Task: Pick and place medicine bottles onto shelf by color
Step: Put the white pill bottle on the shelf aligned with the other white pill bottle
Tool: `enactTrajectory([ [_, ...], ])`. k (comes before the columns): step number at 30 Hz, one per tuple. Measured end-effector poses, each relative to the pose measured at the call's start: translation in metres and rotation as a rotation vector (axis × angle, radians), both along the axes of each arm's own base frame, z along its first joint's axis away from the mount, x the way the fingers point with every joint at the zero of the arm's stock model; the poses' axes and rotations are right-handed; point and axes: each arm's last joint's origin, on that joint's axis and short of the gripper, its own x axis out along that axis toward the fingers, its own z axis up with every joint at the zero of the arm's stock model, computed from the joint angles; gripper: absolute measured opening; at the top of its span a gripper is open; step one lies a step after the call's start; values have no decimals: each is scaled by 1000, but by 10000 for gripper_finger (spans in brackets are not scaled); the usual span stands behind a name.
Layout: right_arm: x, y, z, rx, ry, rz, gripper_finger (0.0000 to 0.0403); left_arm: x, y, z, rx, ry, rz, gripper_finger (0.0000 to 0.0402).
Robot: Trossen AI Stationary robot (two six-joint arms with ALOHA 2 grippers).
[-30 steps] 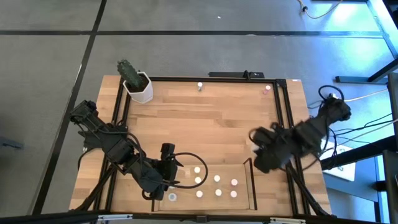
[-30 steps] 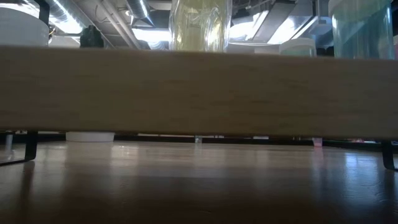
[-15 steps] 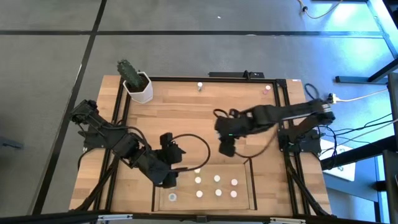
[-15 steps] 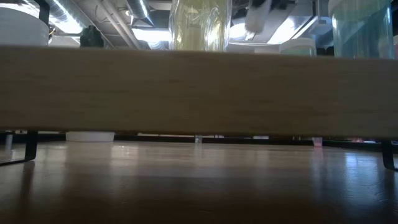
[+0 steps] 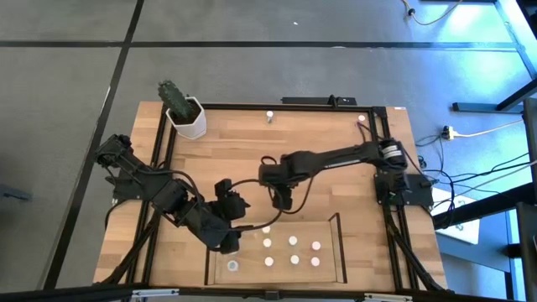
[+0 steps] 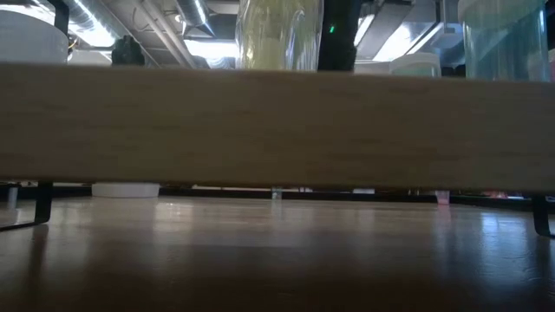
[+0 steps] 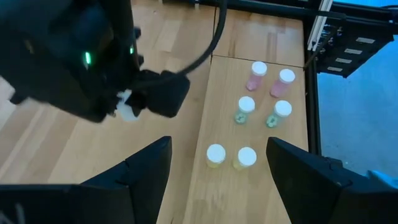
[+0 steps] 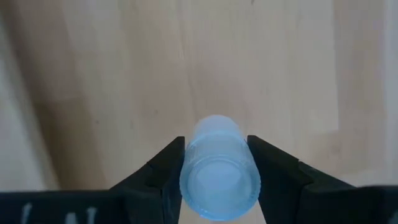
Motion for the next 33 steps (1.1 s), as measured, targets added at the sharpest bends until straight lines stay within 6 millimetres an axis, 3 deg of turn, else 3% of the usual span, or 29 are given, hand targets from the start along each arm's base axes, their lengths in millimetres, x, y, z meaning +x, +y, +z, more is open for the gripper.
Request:
enactTrajectory([
  [6,8,-7,-26,-5,59,-15,158,0,0,0,-15,-2,13,256],
  [12,12,-8,-37,6,76,-20,158,0,0,0,-14,-1,12,256],
  [23,17,-6,-37,40,30,-45,163,-2,1,-2,5,26,10,256],
  [33,20,-6,-36,41,-9,-44,212,-5,-3,-2,6,26,-7,256],
])
